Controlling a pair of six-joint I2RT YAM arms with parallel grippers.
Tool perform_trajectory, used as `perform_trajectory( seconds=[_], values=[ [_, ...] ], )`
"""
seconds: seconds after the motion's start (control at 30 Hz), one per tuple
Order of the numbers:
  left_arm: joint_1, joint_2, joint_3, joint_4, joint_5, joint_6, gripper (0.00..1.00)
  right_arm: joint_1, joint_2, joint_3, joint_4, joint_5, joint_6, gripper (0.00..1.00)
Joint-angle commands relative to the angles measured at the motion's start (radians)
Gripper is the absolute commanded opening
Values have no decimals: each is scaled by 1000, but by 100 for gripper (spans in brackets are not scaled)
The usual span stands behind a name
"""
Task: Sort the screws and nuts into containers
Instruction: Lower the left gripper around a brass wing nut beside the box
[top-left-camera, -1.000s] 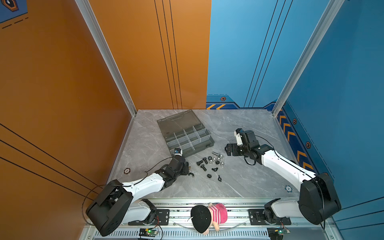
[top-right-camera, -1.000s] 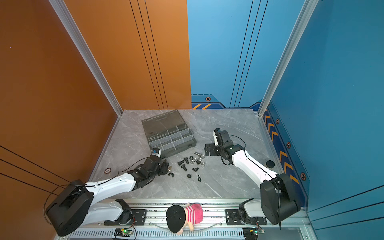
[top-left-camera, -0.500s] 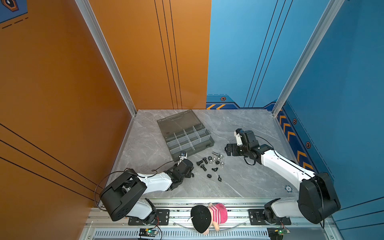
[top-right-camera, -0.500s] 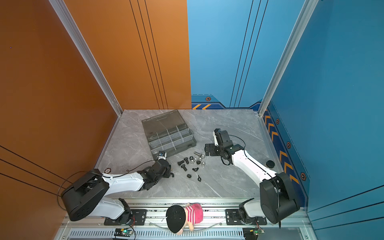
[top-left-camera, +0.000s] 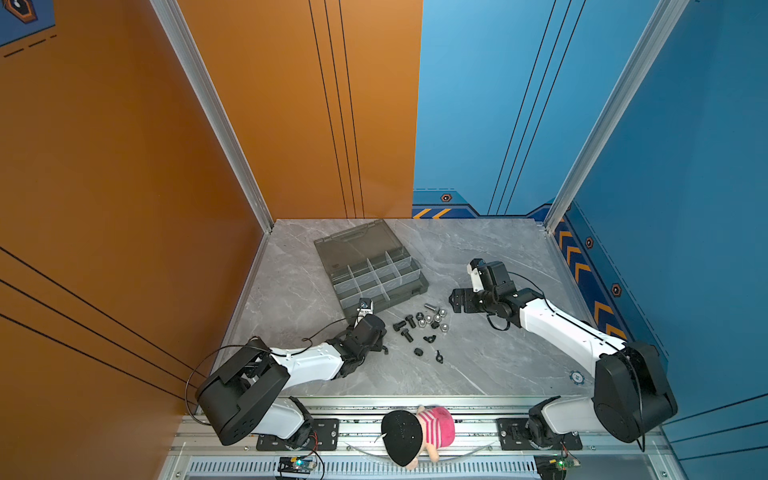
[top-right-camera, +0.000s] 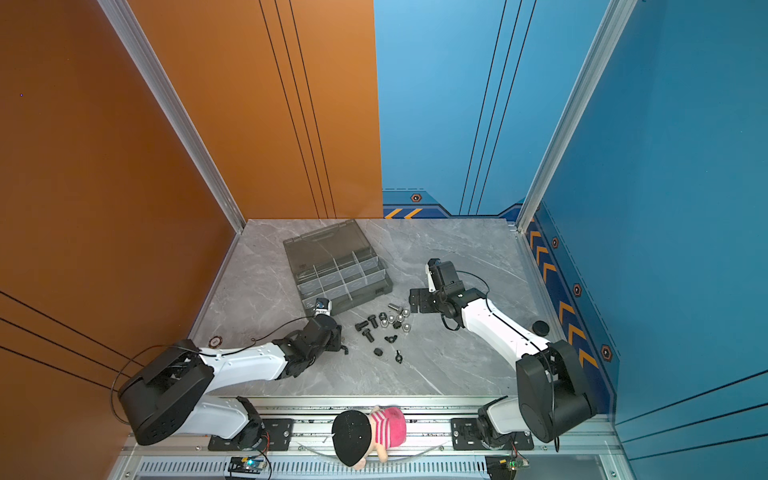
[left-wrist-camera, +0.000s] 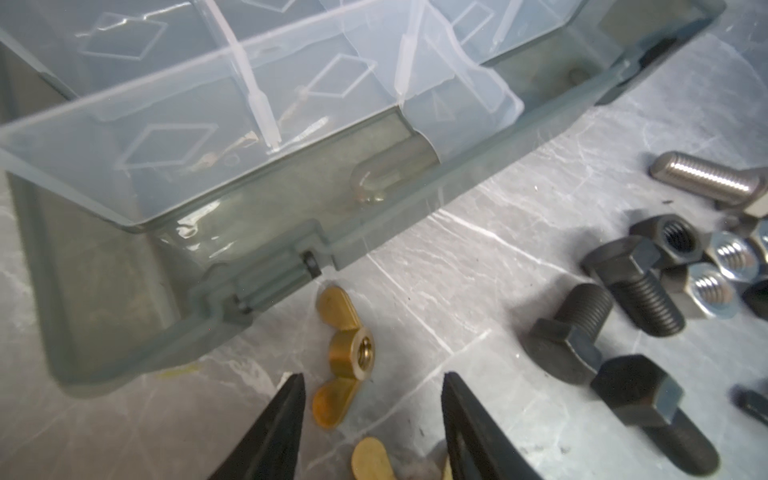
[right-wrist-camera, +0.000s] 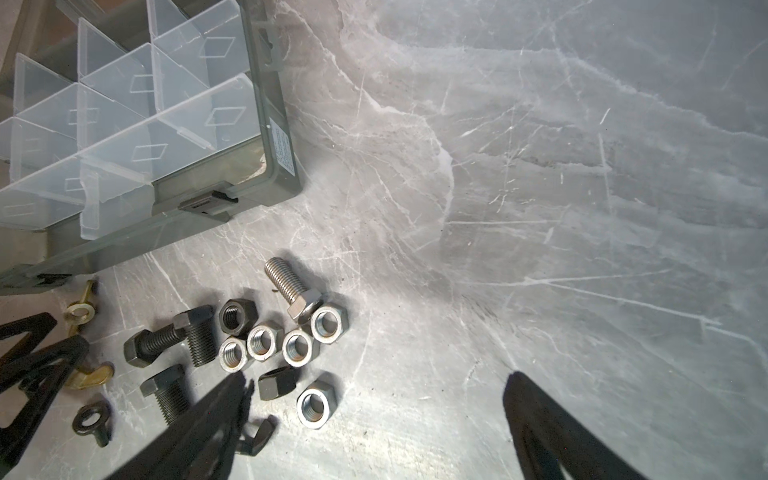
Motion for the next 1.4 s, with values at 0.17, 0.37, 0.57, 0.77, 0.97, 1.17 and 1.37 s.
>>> perform_trajectory(
  seconds=[0.17,0.37,0.57,0.77,0.97,1.17,1.37],
  values=[
    [28,23,18,-25,45,-24,53,6,11,-12,-2,-9,2,98],
    [30,35,18,-13,46,-30,50,6,15,-12,-2,-9,2,98],
    [34,45,28,-17,54,-33,45,5,21,-13,-4,-12,2,98],
    [38,47,55,-50,71,-31,37,6,20,-11,-8,-13,4,98],
    [43,50,67,-69,93,-35,32,6,13,-16,-8,-16,7,98],
    [46,60,76,-77,98,-38,31,6,14,-18,-9,-10,4,98],
    [51,72,81,-80,101,-41,31,6,21,-17,-7,-14,3,98]
  ],
)
